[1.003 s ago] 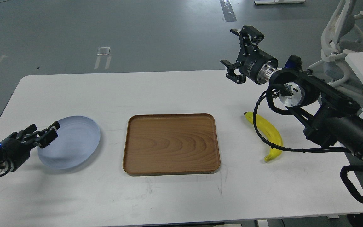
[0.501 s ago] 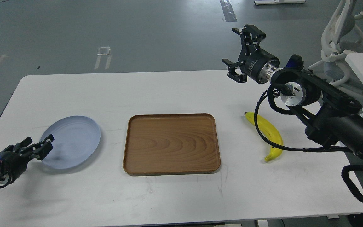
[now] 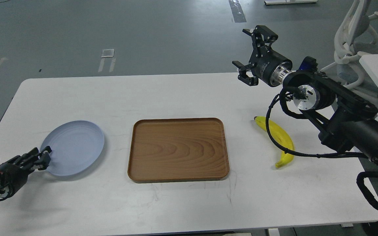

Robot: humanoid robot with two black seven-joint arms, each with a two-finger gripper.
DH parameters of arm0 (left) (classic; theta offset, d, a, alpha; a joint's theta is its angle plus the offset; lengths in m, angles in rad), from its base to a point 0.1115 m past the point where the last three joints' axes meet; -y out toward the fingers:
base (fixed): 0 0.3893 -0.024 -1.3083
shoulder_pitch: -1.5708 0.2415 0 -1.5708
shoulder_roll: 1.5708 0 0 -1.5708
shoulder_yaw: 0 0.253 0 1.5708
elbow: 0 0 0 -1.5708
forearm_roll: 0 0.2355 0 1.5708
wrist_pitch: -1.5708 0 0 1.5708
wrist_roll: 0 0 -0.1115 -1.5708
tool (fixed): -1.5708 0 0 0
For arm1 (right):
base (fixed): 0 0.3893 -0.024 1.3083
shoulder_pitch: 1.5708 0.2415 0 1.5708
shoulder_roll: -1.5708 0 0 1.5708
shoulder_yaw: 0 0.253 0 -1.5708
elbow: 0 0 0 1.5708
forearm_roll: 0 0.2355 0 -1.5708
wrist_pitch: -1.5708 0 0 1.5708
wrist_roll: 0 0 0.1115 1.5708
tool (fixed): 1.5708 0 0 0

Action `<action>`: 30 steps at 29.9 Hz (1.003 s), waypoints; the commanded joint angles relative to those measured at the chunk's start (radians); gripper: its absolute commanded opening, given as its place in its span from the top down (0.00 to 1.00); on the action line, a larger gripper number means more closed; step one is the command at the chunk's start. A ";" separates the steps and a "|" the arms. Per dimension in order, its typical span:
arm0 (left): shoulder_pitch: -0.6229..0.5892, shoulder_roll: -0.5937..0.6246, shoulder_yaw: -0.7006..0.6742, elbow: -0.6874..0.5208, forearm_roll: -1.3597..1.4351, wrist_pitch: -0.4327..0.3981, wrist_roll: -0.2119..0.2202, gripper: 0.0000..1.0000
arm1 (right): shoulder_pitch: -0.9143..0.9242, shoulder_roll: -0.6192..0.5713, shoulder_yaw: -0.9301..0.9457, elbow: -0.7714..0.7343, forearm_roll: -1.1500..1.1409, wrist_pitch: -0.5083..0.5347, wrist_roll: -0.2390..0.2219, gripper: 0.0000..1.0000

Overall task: Place banana on plate with both arms
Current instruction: 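Lower the left gripper to the light blue plate's rim and grasp it, then lift the plate with the left gripper and set it onto the wooden tray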

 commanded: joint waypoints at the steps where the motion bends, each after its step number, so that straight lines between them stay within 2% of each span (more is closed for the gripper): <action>1: 0.000 0.000 0.000 0.000 0.000 0.000 -0.001 0.92 | -0.002 0.000 0.000 -0.001 0.000 0.000 0.000 0.00; 2: -0.001 0.000 -0.002 0.000 -0.001 0.000 -0.001 1.00 | -0.002 0.000 0.000 -0.001 0.000 0.000 0.000 0.00; 12: -0.021 0.000 -0.009 -0.014 -0.005 0.000 -0.008 1.00 | -0.002 0.000 0.000 -0.001 0.000 0.000 0.000 0.00; 14: -0.021 0.001 -0.012 -0.017 -0.003 0.000 -0.021 1.00 | 0.000 0.000 0.003 -0.001 0.000 0.000 0.000 0.00; 17: -0.050 0.007 -0.012 -0.030 -0.001 -0.003 -0.068 1.00 | 0.006 0.000 0.012 -0.001 0.000 0.000 0.000 0.00; 24: -0.172 0.055 -0.018 -0.231 -0.001 -0.080 -0.068 1.00 | 0.014 -0.009 0.037 -0.001 0.000 -0.002 0.000 0.00; 30: -0.271 0.043 -0.017 -0.368 -0.001 -0.088 -0.068 1.00 | 0.014 -0.020 0.041 -0.001 0.000 -0.002 0.000 0.00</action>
